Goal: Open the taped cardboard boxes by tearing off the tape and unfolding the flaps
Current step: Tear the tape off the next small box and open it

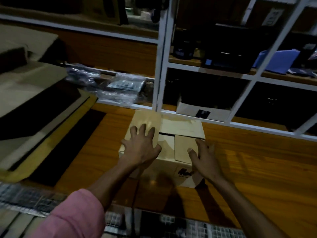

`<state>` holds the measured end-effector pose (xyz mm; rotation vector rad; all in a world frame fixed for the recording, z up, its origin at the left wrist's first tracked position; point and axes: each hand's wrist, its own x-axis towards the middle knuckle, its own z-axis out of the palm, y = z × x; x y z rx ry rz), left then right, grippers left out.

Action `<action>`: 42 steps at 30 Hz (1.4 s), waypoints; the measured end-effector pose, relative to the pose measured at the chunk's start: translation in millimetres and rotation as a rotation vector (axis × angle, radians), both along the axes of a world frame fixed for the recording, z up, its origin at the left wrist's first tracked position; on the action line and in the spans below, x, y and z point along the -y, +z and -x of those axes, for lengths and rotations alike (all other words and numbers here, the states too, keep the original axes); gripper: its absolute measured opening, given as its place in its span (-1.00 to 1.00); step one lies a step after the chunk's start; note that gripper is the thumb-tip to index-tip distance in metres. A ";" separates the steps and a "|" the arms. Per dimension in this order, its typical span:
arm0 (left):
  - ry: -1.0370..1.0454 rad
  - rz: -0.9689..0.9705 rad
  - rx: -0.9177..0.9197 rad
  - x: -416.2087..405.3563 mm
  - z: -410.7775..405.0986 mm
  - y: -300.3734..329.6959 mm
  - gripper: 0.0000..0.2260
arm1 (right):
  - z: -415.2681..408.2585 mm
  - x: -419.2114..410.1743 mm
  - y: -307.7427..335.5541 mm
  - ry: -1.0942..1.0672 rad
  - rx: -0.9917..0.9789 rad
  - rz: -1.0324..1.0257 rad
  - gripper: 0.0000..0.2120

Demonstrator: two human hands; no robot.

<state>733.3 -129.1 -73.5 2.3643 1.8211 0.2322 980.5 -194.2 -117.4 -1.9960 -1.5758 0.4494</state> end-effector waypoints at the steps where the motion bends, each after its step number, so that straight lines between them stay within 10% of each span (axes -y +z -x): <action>1: -0.004 0.005 0.003 1.8 13.5 -2.4 -0.35 | 13.1 2.0 1.0 -0.003 -0.003 0.020 -0.43; 9: -0.059 0.064 -0.078 13.5 63.4 -3.8 -0.30 | 76.7 28.1 22.9 -0.077 0.053 0.218 -0.40; 17: -0.056 0.130 -0.074 41.8 70.5 0.9 -0.30 | 122.1 59.3 43.2 -0.022 0.508 0.059 -0.60; 25: -0.097 0.132 -0.075 56.9 71.4 1.1 -0.30 | 149.1 78.3 38.6 -0.045 0.487 0.223 -0.21; 42: -0.160 0.076 -0.043 22.3 67.8 -7.2 -0.26 | 144.6 51.4 35.2 -0.079 0.523 0.263 -0.35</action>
